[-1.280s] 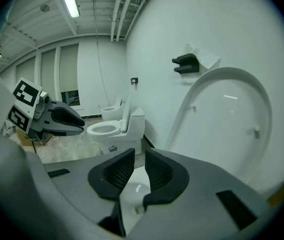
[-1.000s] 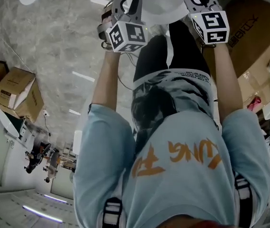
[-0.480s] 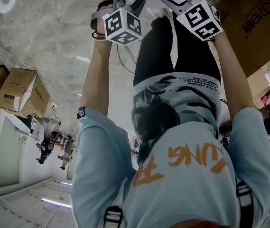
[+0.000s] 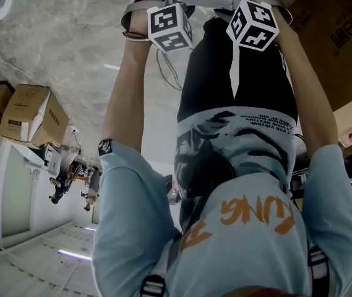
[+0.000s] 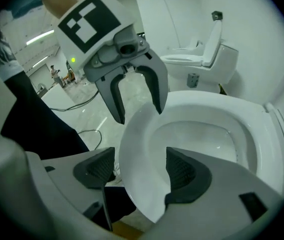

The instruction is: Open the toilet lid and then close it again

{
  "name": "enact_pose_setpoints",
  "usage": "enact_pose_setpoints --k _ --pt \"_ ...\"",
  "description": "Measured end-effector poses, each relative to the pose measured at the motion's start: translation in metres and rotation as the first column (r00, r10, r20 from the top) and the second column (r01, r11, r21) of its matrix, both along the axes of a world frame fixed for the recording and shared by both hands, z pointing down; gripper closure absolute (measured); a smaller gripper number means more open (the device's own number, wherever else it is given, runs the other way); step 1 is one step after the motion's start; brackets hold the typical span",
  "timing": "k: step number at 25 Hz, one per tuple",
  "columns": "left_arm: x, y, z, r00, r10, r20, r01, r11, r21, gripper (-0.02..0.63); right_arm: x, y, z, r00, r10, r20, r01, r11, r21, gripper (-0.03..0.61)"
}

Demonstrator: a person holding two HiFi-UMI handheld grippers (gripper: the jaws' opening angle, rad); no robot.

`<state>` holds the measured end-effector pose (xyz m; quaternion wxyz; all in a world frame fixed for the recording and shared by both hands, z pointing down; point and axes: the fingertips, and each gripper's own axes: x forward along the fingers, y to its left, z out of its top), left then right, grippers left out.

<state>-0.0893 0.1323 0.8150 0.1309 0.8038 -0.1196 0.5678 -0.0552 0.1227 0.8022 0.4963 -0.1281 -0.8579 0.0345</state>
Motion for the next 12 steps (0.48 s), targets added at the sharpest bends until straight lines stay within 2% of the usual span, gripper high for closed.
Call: enact_pose_setpoints --k 6,10,12 --pt "-0.004 0.002 0.016 0.999 0.023 0.041 -0.023 1.000 0.010 0.279 0.005 0.019 0.035 0.983 -0.164 -0.088 0.168 0.985 0.031 0.235" --pt "-0.004 0.002 0.018 0.997 0.058 0.042 -0.059 0.998 0.001 0.273 0.007 0.024 0.051 0.971 -0.199 -0.134 0.206 0.978 0.037 0.237" --pt "-0.003 0.002 0.019 0.996 0.079 0.038 -0.079 0.997 -0.009 0.273 0.008 0.023 0.055 0.969 -0.204 -0.140 0.213 0.976 0.049 0.262"
